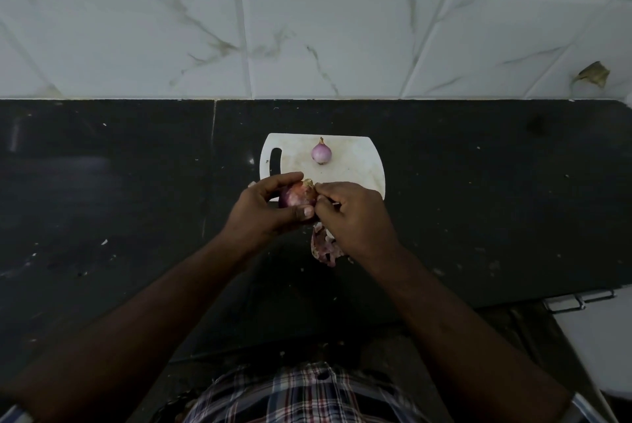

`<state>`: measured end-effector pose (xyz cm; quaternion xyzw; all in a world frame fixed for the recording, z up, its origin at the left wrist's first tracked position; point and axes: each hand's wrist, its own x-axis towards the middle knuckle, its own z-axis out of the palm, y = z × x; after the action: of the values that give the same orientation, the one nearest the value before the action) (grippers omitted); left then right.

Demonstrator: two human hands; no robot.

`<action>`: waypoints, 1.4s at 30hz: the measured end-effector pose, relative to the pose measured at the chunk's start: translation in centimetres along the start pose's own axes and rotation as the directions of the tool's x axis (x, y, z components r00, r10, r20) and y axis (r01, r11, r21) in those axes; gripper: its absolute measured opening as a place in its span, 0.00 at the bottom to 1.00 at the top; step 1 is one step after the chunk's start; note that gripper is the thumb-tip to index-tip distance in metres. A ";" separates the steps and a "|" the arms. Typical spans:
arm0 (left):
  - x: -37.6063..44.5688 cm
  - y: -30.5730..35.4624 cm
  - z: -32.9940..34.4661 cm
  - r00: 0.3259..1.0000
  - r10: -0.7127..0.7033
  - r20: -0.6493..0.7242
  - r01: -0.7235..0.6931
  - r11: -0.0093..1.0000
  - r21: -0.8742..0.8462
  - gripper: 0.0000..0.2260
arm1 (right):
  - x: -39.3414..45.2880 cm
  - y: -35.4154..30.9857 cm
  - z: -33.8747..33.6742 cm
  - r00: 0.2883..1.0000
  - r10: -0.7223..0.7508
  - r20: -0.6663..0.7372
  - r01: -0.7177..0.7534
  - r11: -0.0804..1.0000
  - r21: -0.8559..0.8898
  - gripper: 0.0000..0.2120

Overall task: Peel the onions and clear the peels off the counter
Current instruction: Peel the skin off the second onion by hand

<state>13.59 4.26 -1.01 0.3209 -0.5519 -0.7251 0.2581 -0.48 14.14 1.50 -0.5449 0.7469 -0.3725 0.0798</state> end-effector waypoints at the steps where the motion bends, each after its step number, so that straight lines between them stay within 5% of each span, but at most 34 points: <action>1: 0.1 -0.1 0.1 1.000 -0.001 0.003 0.001 1.000 -0.006 0.30 | 0.0 0.1 -0.1 1.000 0.003 0.002 -0.003 1.000 -0.013 0.10; 8: 0.9 0.2 2.5 1.000 -0.009 0.016 0.010 0.996 -0.084 0.28 | 0.9 1.6 -2.3 0.999 0.052 0.012 -0.051 0.998 -0.048 0.14; 12: 1.8 0.2 4.6 0.999 0.045 -0.024 -0.046 0.998 -0.034 0.27 | 1.7 2.7 -4.4 0.991 0.137 0.014 -0.137 0.988 0.074 0.11; 25: 3.4 0.8 10.2 0.997 0.045 -0.062 -0.054 0.988 -0.148 0.24 | 3.0 7.0 -7.2 0.999 -0.037 -0.013 0.038 0.999 0.023 0.13; 30: 3.5 0.5 9.9 0.994 0.021 -0.112 -0.044 0.977 -0.209 0.23 | 3.8 8.6 -7.1 0.973 0.225 0.051 -0.228 0.906 0.356 0.12; 42: 3.4 -0.1 8.9 0.986 0.000 -0.168 -0.034 0.979 -0.199 0.27 | 3.4 7.5 -5.6 0.998 -0.013 -0.066 0.021 0.992 0.121 0.09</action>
<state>4.65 7.43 -0.03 0.3480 -0.4547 -0.7455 0.3411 -10.37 14.77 1.63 -0.5330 0.7205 -0.4353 0.0853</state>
